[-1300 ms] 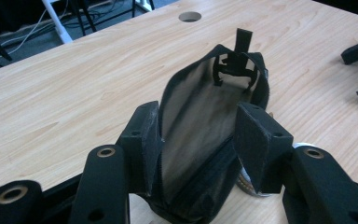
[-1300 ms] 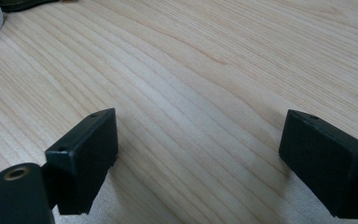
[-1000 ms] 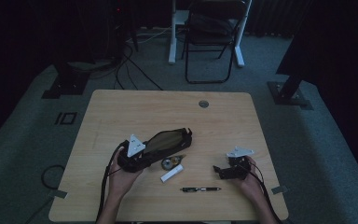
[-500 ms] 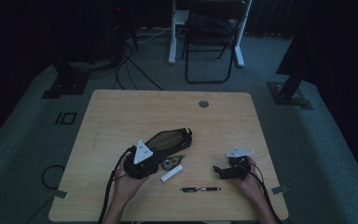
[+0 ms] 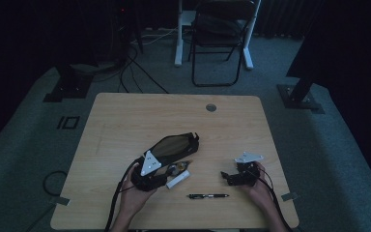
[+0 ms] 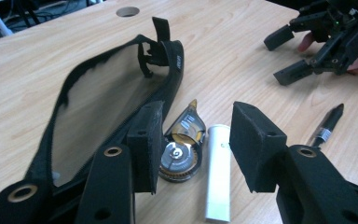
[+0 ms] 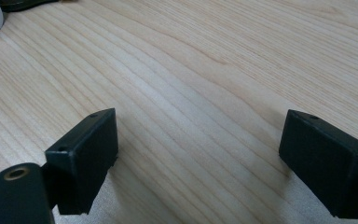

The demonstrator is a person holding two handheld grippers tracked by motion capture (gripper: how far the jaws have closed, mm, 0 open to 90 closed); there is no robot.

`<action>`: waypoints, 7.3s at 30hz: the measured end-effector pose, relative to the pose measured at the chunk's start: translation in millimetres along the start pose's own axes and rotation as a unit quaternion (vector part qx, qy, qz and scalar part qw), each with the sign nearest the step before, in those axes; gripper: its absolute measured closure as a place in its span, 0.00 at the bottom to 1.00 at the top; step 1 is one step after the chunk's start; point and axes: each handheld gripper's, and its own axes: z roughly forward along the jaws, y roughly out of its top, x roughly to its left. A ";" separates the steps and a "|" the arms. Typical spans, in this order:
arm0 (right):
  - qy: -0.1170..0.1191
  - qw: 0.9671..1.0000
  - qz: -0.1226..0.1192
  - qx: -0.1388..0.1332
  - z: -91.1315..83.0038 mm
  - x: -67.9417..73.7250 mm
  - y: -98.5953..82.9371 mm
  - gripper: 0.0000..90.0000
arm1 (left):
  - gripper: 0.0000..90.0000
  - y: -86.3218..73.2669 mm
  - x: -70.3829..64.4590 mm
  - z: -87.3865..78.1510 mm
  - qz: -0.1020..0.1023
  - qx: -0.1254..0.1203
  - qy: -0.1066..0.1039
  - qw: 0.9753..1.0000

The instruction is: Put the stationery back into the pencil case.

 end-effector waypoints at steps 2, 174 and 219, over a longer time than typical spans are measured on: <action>0.000 1.000 0.000 0.000 0.0 0.0 0.0 0.13 | 0.61 -1.0 -1.0 0.2 0.001 0.001 -0.001 1.000; 0.000 1.000 0.000 0.000 0.0 0.0 0.0 0.13 | 0.79 20.9 -3.9 5.2 0.069 0.032 -0.074 0.994; 0.000 1.000 0.001 0.000 0.0 0.1 0.0 0.13 | 0.79 42.0 37.5 -0.1 0.049 0.003 -0.044 0.998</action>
